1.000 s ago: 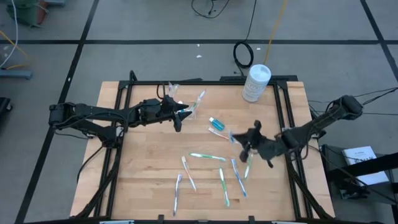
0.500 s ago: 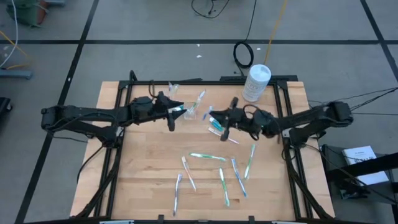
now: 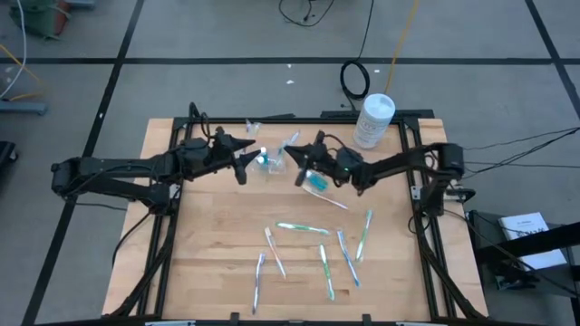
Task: Pick & Place toothbrushing station
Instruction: Put the blue toothbrush into the transparent organizer
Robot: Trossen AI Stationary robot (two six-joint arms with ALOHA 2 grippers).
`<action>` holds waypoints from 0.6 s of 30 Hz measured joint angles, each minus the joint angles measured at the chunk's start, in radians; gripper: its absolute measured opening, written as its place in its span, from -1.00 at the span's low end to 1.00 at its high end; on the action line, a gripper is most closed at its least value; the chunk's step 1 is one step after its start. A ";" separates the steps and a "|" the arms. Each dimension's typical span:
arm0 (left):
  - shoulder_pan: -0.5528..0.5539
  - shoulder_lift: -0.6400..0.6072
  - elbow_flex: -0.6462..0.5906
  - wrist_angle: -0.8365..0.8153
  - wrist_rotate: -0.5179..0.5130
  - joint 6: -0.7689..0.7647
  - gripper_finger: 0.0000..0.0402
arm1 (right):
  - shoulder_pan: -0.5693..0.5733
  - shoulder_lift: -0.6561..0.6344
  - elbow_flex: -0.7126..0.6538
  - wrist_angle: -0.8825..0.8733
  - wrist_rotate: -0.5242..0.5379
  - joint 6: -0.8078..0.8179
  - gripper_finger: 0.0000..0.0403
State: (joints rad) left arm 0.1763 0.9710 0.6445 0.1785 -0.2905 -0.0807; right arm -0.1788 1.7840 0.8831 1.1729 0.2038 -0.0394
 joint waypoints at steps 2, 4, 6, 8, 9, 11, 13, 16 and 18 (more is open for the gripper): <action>0.000 -0.002 0.000 0.000 0.000 0.001 -0.08 | -0.012 0.029 0.020 -0.028 0.062 -0.028 -1.00; 0.000 -0.002 0.000 -0.007 0.000 0.009 -0.08 | -0.024 0.046 0.034 -0.059 0.103 -0.041 -1.00; 0.000 -0.001 0.000 -0.028 0.000 0.017 -0.08 | -0.033 0.050 0.034 -0.082 0.110 -0.040 -1.00; 0.000 -0.001 0.000 -0.037 0.000 0.017 -0.08 | -0.038 0.048 0.036 -0.109 0.110 -0.027 -1.00; 0.000 -0.002 0.000 -0.038 0.000 0.017 -0.08 | -0.038 0.048 0.037 -0.122 0.109 -0.025 -1.00; 0.000 -0.001 0.000 -0.044 0.000 0.017 -0.08 | -0.038 0.048 0.037 -0.151 0.109 -0.026 -1.00; 0.000 -0.001 0.000 -0.046 0.000 0.017 -0.08 | -0.039 0.048 0.037 -0.174 0.105 -0.026 -1.00; 0.000 -0.001 0.000 -0.047 0.000 0.016 -0.08 | -0.039 0.048 0.037 -0.222 0.052 -0.043 -1.00; 0.000 -0.001 0.000 -0.047 0.000 0.016 -0.08 | -0.039 0.048 0.037 -0.262 0.025 -0.053 -1.00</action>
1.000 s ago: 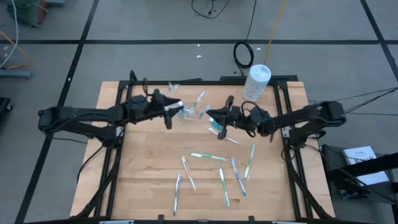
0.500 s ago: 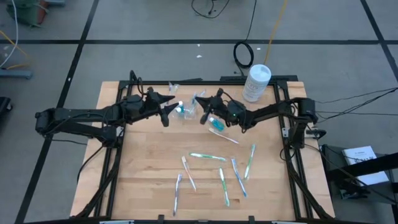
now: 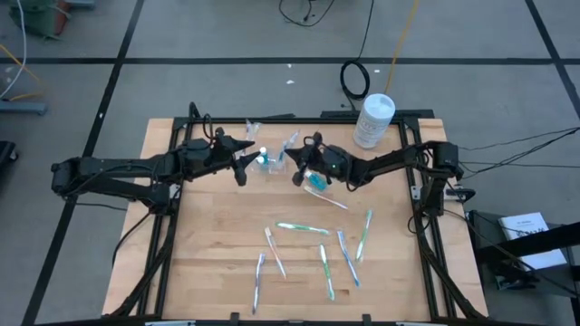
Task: Pick & Place toothbrushing station
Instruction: Put the blue toothbrush into the transparent organizer, then put the green toothbrush into the transparent organizer
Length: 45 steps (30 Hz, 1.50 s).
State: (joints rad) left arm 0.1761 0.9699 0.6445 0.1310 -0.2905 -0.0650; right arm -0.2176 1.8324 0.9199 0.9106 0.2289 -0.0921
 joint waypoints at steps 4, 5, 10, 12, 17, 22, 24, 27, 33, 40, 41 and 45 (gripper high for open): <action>0.000 0.000 0.000 0.000 0.000 0.000 -0.08 | 0.001 0.000 0.000 -0.078 0.003 0.004 -1.00; 0.000 0.000 0.000 0.000 0.000 0.000 -0.08 | 0.000 0.000 0.000 -0.096 0.003 0.004 -1.00; 0.000 0.000 0.000 0.000 0.000 -0.003 -0.08 | 0.000 0.000 0.000 -0.122 0.005 0.003 -1.00; 0.000 0.000 0.000 0.000 0.000 -0.003 -0.08 | 0.000 0.000 0.000 -0.121 0.005 0.002 -1.00; 0.000 0.000 0.000 0.000 0.001 -0.003 -0.08 | 0.000 0.000 -0.001 -0.110 0.004 0.002 -0.98; -0.001 0.000 0.000 -0.001 0.001 -0.022 -0.08 | 0.001 0.000 -0.001 -0.152 0.004 0.010 -0.82; -0.001 0.000 0.000 -0.003 0.002 -0.049 -0.08 | 0.001 -0.004 -0.001 -0.156 0.004 0.033 -0.73; -0.001 0.000 0.000 -0.019 0.002 -0.081 -0.08 | 0.001 -0.006 -0.001 -0.154 0.005 0.054 -0.57; -0.029 0.000 0.000 -0.102 0.040 -0.174 -0.08 | 0.012 -0.095 -0.001 -0.363 0.004 0.040 -0.33; -0.095 0.048 0.000 -0.146 0.195 -0.201 -0.08 | 0.048 -0.260 -0.003 -0.731 0.003 0.106 -0.23; -0.109 0.059 0.000 -0.138 0.205 -0.195 -0.08 | 0.054 -0.276 -0.003 -0.763 0.003 0.118 -0.23; -0.172 0.139 0.001 -0.087 0.207 -0.199 -0.08 | 0.075 -0.337 -0.003 -0.891 0.002 0.132 -0.24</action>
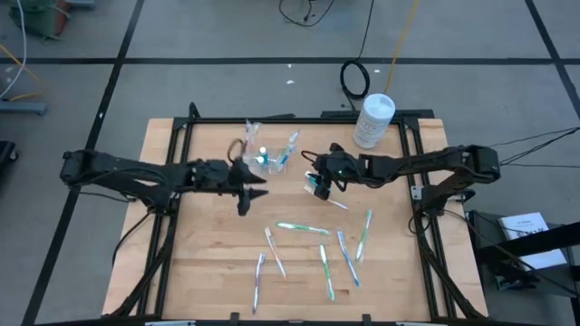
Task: Pick & Place toothbrushing station
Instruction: Put the green toothbrush into the transparent organizer
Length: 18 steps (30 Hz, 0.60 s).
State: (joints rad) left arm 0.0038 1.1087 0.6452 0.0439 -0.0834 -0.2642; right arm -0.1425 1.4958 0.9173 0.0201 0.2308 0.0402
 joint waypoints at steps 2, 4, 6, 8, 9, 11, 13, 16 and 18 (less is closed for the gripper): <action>-0.031 0.054 0.000 0.044 -0.003 0.000 -0.08 | 0.010 -0.017 0.000 -0.039 0.000 0.000 -0.25; -0.061 0.104 0.000 0.109 -0.003 0.000 -0.08 | 0.019 -0.032 0.000 -0.097 0.001 0.000 -0.26; -0.088 0.155 0.000 0.176 -0.013 0.003 -0.08 | 0.023 -0.039 0.000 -0.118 0.001 -0.003 -0.26; -0.111 0.201 0.000 0.241 -0.034 0.004 -0.08 | 0.023 -0.040 0.000 -0.136 0.001 -0.024 -0.26; -0.120 0.218 0.000 0.269 -0.043 0.004 -0.08 | 0.023 -0.038 0.000 -0.144 0.001 -0.033 -0.25; -0.134 0.242 0.000 0.318 -0.048 0.004 -0.08 | 0.022 -0.037 0.000 -0.141 0.002 -0.060 -0.25; -0.145 0.253 0.000 0.334 -0.050 0.000 -0.08 | 0.018 -0.039 0.000 -0.136 0.003 -0.105 -0.26; -0.158 0.268 0.033 0.305 -0.078 0.000 -0.08 | 0.014 -0.038 0.000 -0.131 0.003 -0.153 -0.28; -0.165 0.288 0.082 0.257 -0.093 0.017 -0.08 | 0.012 -0.038 0.000 -0.104 0.004 -0.178 -0.28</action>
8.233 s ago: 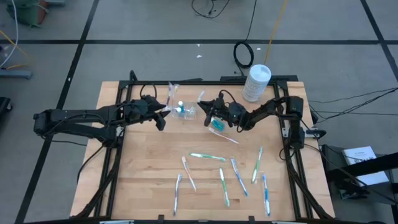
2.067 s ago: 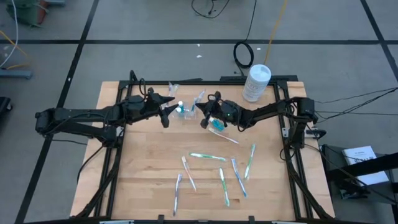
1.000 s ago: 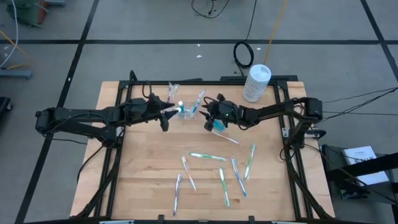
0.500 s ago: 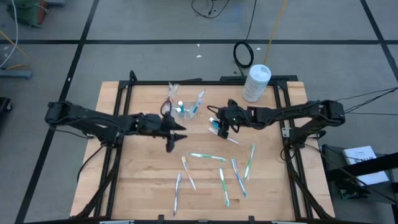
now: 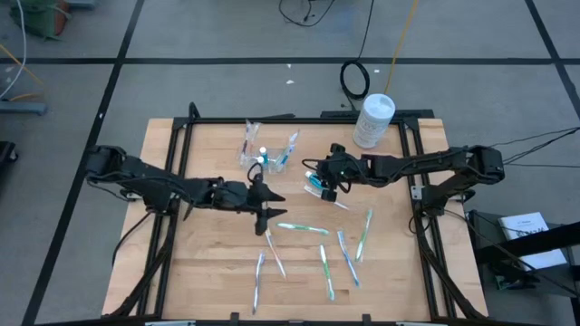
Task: Pick & Place toothbrushing station
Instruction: Put the green toothbrush into the transparent organizer
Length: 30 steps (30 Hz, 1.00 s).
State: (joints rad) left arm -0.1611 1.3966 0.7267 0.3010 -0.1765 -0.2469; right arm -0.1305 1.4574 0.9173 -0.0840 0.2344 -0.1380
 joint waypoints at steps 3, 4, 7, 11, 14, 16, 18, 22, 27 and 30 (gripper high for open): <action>-0.006 0.061 0.104 -0.098 0.000 0.048 -0.08 | -0.001 0.000 0.000 0.011 0.000 -0.025 -0.28; -0.006 0.086 0.140 -0.146 0.000 0.066 -0.08 | -0.001 0.000 0.000 0.008 0.000 -0.031 -0.28; 0.003 0.172 0.263 -0.277 0.011 0.117 -0.08 | 0.000 0.000 0.000 0.001 0.000 -0.032 -0.28; 0.030 0.298 0.405 -0.408 0.126 0.172 -0.08 | 0.000 0.000 0.000 -0.034 -0.001 0.033 -0.29; 0.038 0.393 0.486 -0.431 0.195 0.235 -0.08 | 0.002 0.000 0.001 -0.136 -0.003 0.091 -0.29; 0.040 0.451 0.519 -0.435 0.214 0.271 -0.08 | 0.002 0.000 0.001 -0.221 -0.003 0.108 -0.29; 0.043 0.506 0.549 -0.418 0.225 0.288 -0.08 | 0.002 0.000 0.001 -0.294 -0.003 0.129 -0.29; 0.045 0.607 0.591 -0.397 0.237 0.291 -0.08 | 0.002 0.000 0.001 -0.360 -0.003 0.182 -0.29; 0.044 0.696 0.598 -0.353 0.235 0.277 -0.08 | 0.002 0.000 0.001 -0.366 -0.004 0.213 -0.29; 0.044 0.712 0.598 -0.355 0.201 0.273 -0.08 | 0.002 0.001 0.001 -0.362 -0.004 0.241 -0.29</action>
State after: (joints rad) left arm -0.1174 2.1086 1.3243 -0.0541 0.0245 0.0257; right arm -0.1287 1.4582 0.9180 -0.4458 0.2305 0.1032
